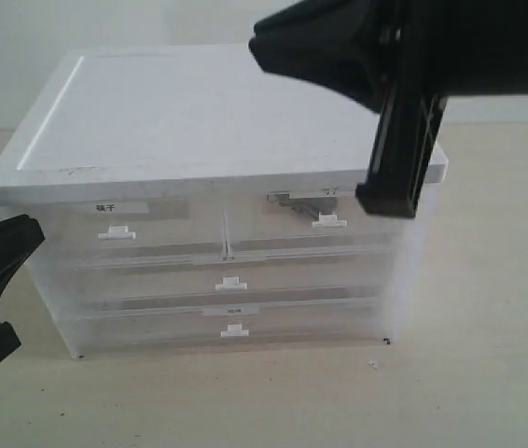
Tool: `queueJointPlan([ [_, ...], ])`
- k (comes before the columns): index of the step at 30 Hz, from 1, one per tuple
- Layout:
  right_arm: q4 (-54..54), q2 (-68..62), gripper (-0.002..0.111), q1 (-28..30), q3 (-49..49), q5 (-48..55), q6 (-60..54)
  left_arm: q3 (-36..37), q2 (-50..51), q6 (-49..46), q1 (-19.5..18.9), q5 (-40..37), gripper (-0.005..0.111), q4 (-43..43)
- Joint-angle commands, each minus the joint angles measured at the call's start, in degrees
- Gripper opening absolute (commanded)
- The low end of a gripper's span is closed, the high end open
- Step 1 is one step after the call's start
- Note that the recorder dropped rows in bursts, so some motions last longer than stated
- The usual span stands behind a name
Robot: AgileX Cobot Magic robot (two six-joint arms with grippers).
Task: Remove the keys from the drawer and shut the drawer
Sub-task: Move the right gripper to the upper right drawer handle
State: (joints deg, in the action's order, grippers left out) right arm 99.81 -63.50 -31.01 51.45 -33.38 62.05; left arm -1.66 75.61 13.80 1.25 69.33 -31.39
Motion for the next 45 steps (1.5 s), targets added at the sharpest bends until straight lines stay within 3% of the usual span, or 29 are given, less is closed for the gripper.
queueJointPlan([
  [1,0.1,0.0,0.000,-3.8,-5.2,15.4,-4.4,-0.9,0.2,0.4,0.0,-0.3,0.005,-0.7],
  [4,0.1,0.0,0.000,-7.5,-8.9,27.9,-9.3,-1.1,0.2,0.7,0.0,-0.7,0.005,-1.1],
  [12,0.1,0.5,0.000,-19.8,-16.6,41.6,-19.3,-1.1,0.2,0.9,0.0,-0.9,0.005,-1.2],
  [16,0.1,0.3,0.000,-22.9,-21.9,51.4,-25.4,-1.1,0.2,1.6,0.0,-0.9,0.005,-1.2],
  [25,0.1,-0.5,0.001,-23.0,-23.3,50.3,-26.5,-1.1,0.2,1.6,0.0,-0.7,0.005,-1.5],
  [32,0.1,-6.7,0.029,-23.0,-23.3,50.9,-26.1,-1.1,0.2,1.9,0.0,-0.4,0.005,-3.1],
  [45,0.1,-9.1,0.030,-23.0,-17.4,54.8,-22.2,-1.1,0.2,2.0,0.0,0.5,0.005,-3.4],
])
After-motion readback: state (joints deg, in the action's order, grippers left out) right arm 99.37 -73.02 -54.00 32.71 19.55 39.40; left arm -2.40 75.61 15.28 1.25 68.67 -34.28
